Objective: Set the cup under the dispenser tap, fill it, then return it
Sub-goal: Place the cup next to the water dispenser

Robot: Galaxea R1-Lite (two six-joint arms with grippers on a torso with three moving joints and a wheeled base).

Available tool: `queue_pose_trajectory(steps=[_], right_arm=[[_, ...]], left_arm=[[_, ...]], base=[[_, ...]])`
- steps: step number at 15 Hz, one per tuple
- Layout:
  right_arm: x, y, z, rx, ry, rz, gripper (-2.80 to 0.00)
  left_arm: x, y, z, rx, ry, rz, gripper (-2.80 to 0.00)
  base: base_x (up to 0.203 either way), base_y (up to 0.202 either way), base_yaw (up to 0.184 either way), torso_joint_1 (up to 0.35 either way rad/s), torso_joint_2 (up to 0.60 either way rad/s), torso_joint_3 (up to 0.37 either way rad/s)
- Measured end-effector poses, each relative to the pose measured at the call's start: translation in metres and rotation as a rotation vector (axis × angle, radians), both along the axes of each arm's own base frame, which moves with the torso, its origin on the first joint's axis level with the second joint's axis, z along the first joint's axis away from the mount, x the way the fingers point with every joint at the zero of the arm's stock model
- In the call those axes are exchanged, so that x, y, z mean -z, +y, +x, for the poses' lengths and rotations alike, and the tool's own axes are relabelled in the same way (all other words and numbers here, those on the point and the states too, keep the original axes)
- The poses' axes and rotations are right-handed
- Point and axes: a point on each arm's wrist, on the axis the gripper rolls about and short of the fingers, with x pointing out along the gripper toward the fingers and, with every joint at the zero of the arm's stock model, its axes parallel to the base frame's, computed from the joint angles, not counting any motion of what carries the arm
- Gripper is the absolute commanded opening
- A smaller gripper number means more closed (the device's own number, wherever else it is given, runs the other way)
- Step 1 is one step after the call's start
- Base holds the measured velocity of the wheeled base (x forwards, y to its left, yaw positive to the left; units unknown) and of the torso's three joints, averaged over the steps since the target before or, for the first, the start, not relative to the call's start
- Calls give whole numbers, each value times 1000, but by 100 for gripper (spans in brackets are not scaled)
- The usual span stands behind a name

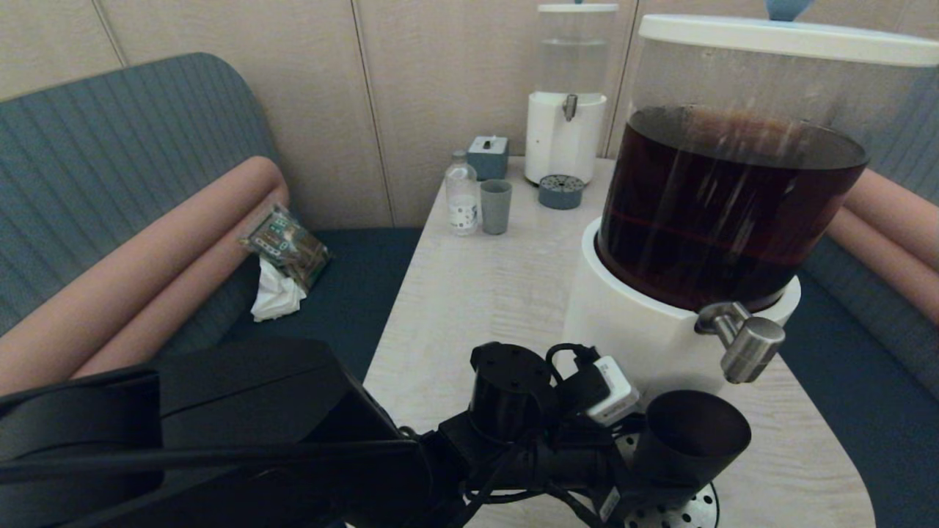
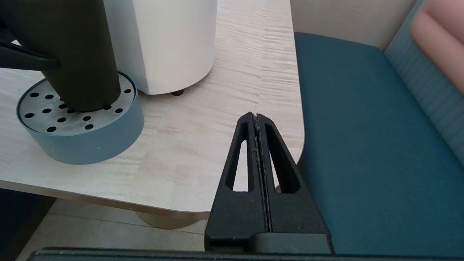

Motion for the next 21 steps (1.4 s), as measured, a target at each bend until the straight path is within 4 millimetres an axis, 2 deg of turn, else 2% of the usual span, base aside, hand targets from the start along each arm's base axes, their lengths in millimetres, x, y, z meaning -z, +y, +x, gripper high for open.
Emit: queue_pose_trajectory(steps=[5,12,21], right_arm=[[0,0,0,0,0,0,-280],[0,0,0,0,0,0,-280],[0,0,0,1,0,0,-280]], left_arm=[[-11,4,-3,-11,-43,-54,-280],[-12,16,-10,-28,-33,-51,-280],[-25,27,-11,-219,1,-83,-280]], base=[[0,0,0,0,0,0],[0,0,0,0,0,0],[0,0,0,0,0,0]])
